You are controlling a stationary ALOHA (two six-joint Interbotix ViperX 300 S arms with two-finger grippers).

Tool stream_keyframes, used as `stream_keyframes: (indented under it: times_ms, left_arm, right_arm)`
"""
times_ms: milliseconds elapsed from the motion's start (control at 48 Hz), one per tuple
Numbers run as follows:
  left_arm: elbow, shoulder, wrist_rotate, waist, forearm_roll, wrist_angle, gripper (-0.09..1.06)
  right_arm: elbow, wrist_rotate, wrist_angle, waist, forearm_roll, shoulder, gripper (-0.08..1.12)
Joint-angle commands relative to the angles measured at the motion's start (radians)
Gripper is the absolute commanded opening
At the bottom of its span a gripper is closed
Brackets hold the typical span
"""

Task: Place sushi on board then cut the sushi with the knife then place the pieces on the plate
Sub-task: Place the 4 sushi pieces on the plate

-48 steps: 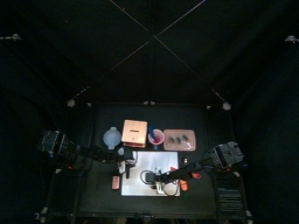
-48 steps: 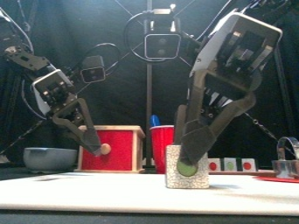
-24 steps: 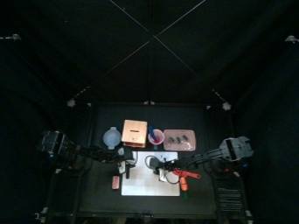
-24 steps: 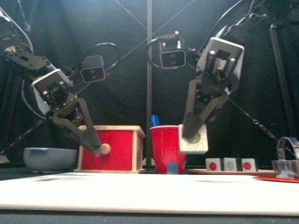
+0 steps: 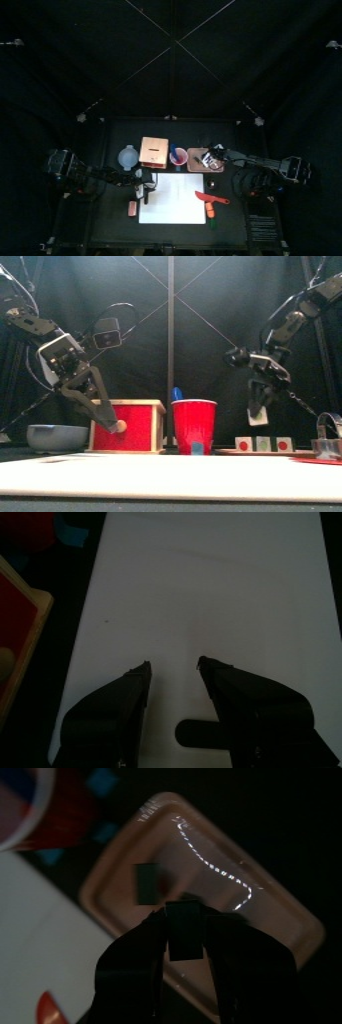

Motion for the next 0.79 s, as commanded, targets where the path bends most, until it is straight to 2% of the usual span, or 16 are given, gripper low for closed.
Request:
stream_keyframes:
  times_ms: [21, 333, 625, 792]
  left_arm:
    - [-0.020, -0.005, 0.000, 0.000, 0.005, -0.003, 0.81]
    - [-0.026, -0.005, -0.002, 0.006, 0.002, -0.003, 0.81]
    - [-0.034, -0.005, -0.002, 0.006, 0.000, -0.003, 0.81]
    - [-0.041, -0.005, 0.000, 0.006, 0.003, -0.003, 0.81]
  right_arm:
    - [0.012, -0.002, 0.000, -0.048, -0.018, -0.025, 0.58]
    - [0.066, -0.003, 0.000, -0.103, -0.048, -0.041, 0.58]
    - [0.095, -0.003, -0.006, -0.103, -0.015, -0.155, 0.58]
    - [0.152, -0.003, -0.011, -0.112, -0.003, -0.173, 0.58]
